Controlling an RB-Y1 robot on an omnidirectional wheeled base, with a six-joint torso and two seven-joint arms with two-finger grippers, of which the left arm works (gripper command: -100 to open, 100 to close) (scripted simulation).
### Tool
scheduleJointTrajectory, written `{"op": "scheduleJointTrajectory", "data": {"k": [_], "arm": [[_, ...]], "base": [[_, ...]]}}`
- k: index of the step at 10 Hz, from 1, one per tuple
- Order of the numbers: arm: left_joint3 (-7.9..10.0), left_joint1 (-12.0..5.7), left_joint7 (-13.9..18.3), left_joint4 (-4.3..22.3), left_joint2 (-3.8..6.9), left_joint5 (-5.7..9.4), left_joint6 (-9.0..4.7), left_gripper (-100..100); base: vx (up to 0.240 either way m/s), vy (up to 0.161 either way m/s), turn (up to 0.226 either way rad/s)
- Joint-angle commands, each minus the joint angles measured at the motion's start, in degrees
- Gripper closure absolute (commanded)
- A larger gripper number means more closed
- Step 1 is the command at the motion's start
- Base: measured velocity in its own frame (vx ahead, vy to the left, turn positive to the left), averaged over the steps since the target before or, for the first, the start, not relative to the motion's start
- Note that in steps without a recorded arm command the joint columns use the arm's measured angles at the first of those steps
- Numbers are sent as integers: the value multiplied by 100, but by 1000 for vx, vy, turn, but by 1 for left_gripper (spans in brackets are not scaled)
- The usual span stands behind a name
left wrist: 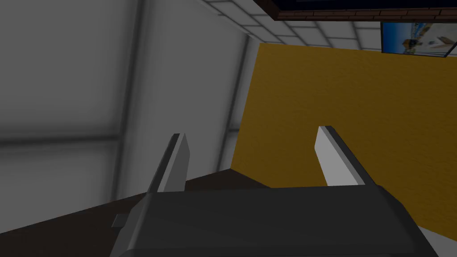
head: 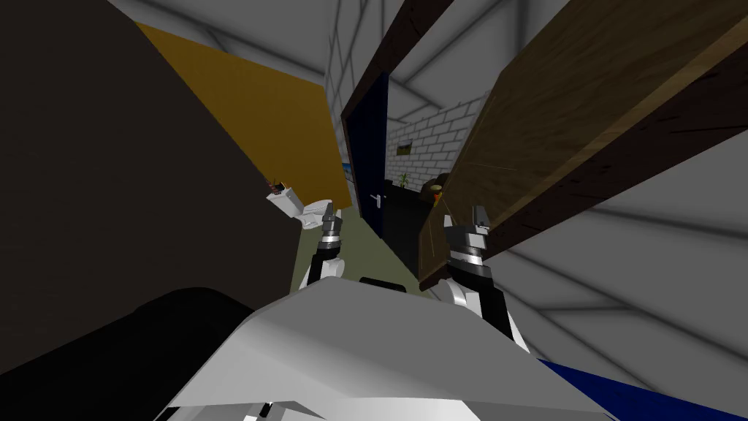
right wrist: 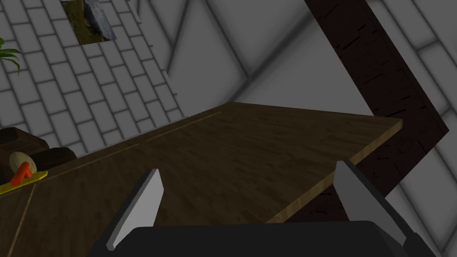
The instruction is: Push the door open
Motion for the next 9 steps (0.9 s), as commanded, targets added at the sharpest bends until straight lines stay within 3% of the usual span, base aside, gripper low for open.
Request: {"op": "scheduleJointTrajectory", "data": {"k": [1,5,9], "arm": [[22,-115,3,193,69,8,2,-100],[72,-375,9,627,195,27,7,-100],[130,-678,16,1135,310,49,13,-100]], "base": [[82,-12,-137],[62,170,-123],[61,106,-129]]}}
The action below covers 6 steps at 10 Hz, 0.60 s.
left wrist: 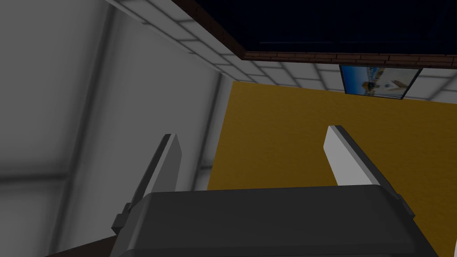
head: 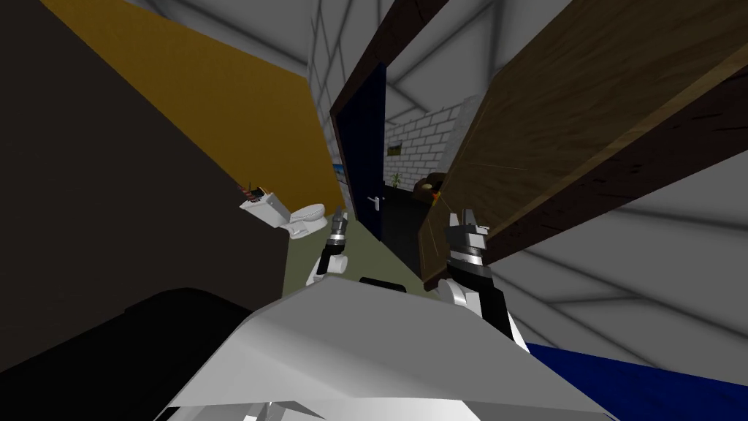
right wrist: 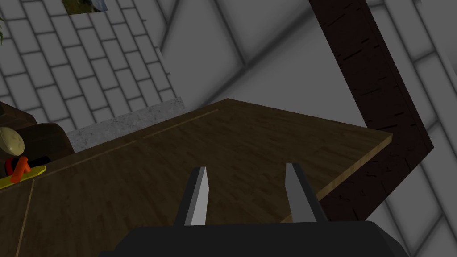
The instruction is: Push the door open
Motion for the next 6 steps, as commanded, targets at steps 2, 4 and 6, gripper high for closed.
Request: {"op": "scheduleJointTrajectory", "data": {"k": [2,4,6], "arm": [[20,-164,-4,282,49,5,12,-100],[50,-320,0,543,89,16,15,-100],[80,-476,4,803,130,27,18,-100]], "base": [[60,108,-101],[65,113,-140],[59,100,-135]]}}
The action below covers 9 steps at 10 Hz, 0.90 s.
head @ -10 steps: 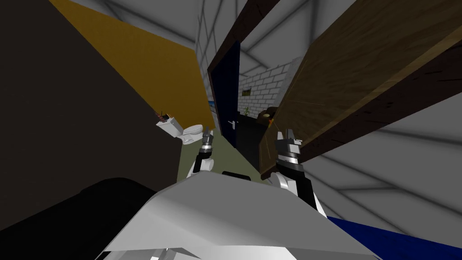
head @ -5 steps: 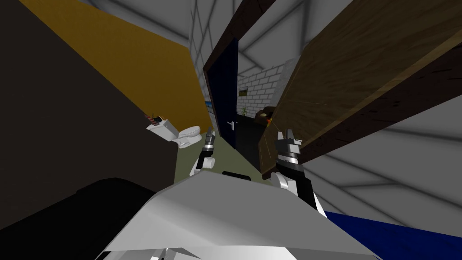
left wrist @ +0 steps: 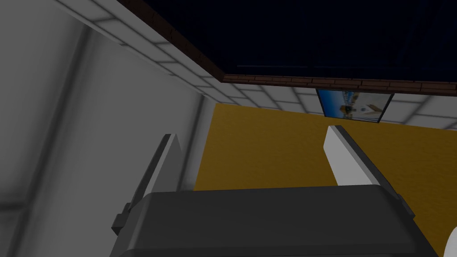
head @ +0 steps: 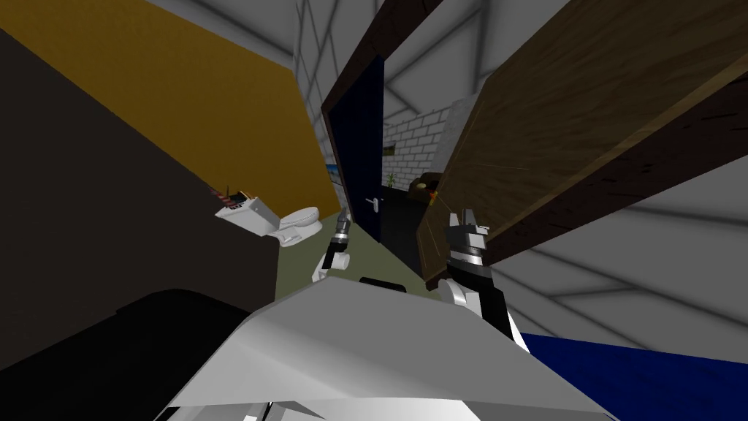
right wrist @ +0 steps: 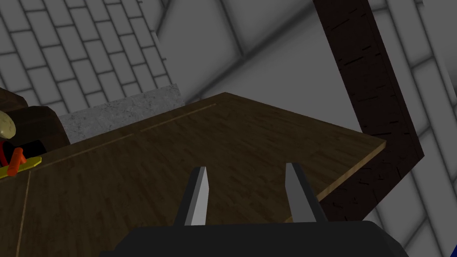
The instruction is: Push the door open
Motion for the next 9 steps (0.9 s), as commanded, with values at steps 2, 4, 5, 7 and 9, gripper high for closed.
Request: {"op": "scheduleJointTrajectory", "data": {"k": [2,4,5,7,9], "arm": [[58,-234,14,366,59,24,21,-100],[92,-406,18,654,90,36,24,-100],[108,-492,20,798,106,42,26,-100],[143,-675,24,1104,126,55,29,-100],[178,-858,29,1410,146,68,32,-100]], "base": [[72,113,-138],[63,111,-144],[38,119,-124],[49,131,-178],[65,132,-140]]}}
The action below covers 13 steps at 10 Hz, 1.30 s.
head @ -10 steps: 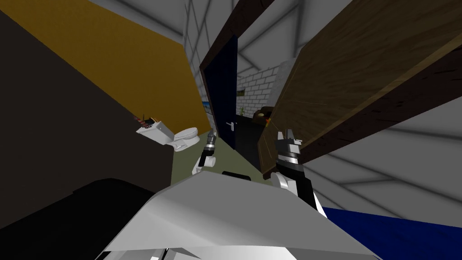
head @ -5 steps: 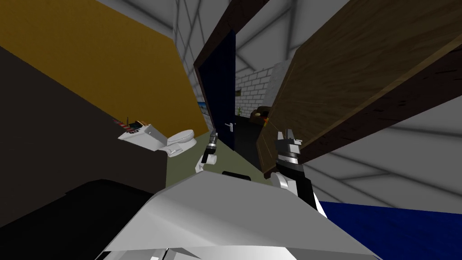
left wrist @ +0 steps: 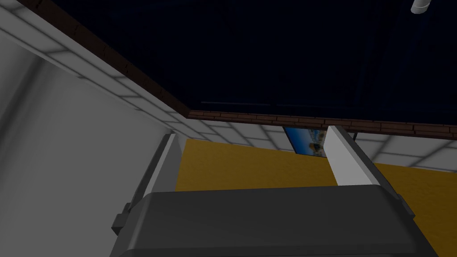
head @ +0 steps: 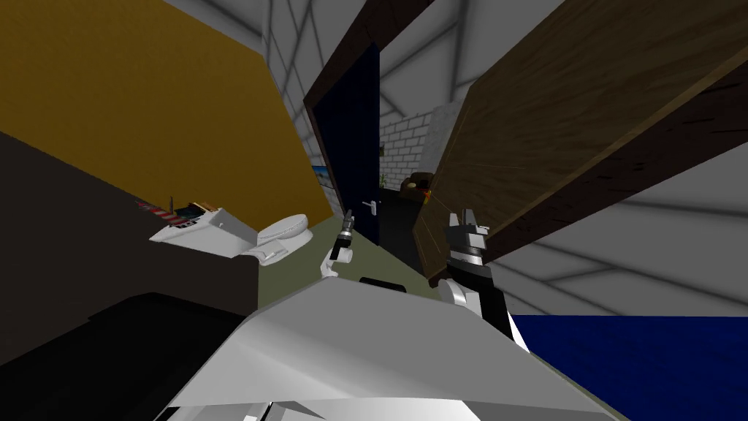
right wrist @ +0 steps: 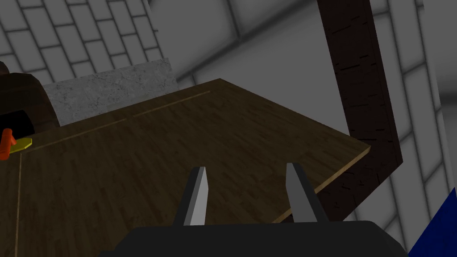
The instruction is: Push the door open
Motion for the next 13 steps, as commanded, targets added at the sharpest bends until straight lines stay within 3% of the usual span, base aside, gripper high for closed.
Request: {"op": "scheduleJointTrajectory", "data": {"k": [1,13], "arm": [[31,-124,17,232,33,18,-3,-100],[247,-1246,44,2111,2,98,18,-100]], "base": [[66,116,-171],[40,124,-159]]}}
